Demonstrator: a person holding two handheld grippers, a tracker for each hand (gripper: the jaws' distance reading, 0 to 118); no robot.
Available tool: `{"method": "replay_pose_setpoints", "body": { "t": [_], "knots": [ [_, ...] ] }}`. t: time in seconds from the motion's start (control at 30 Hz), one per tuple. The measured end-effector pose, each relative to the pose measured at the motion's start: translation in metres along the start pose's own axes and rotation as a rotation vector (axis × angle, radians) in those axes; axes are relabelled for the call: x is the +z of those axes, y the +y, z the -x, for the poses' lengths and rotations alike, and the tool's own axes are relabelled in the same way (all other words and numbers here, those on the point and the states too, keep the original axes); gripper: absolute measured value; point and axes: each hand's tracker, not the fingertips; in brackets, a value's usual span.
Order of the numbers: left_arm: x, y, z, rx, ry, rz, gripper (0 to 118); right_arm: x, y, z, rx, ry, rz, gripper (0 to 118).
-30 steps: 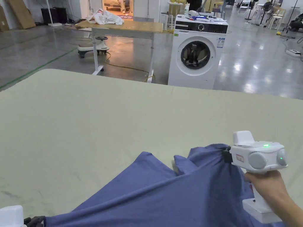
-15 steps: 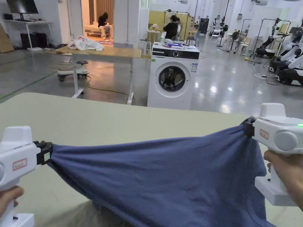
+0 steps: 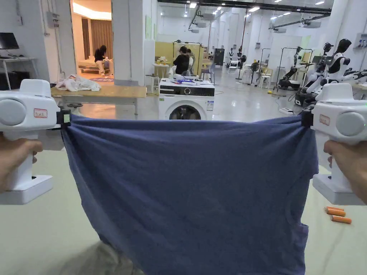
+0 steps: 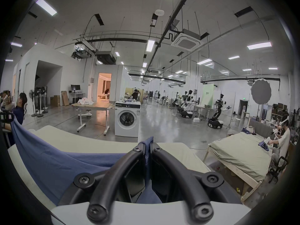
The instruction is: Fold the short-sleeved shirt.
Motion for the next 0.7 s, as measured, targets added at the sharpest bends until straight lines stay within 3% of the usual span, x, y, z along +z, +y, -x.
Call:
{"method": "replay_pose_setpoints", "body": {
  "t": [0.47, 0.7],
  "knots": [
    [-0.054, 0.082, 0.016, -0.050, 0.028, -0.031, 1, -0.065, 0.083, 0.010, -0.027, -0.003, -0.056, 3],
    [-0.064, 0.109, 0.020, -0.029, 0.048, -0.070, 1, -0.083, 0.109, 0.024, 0.049, -0.036, -0.105, 3]
  ]
}}
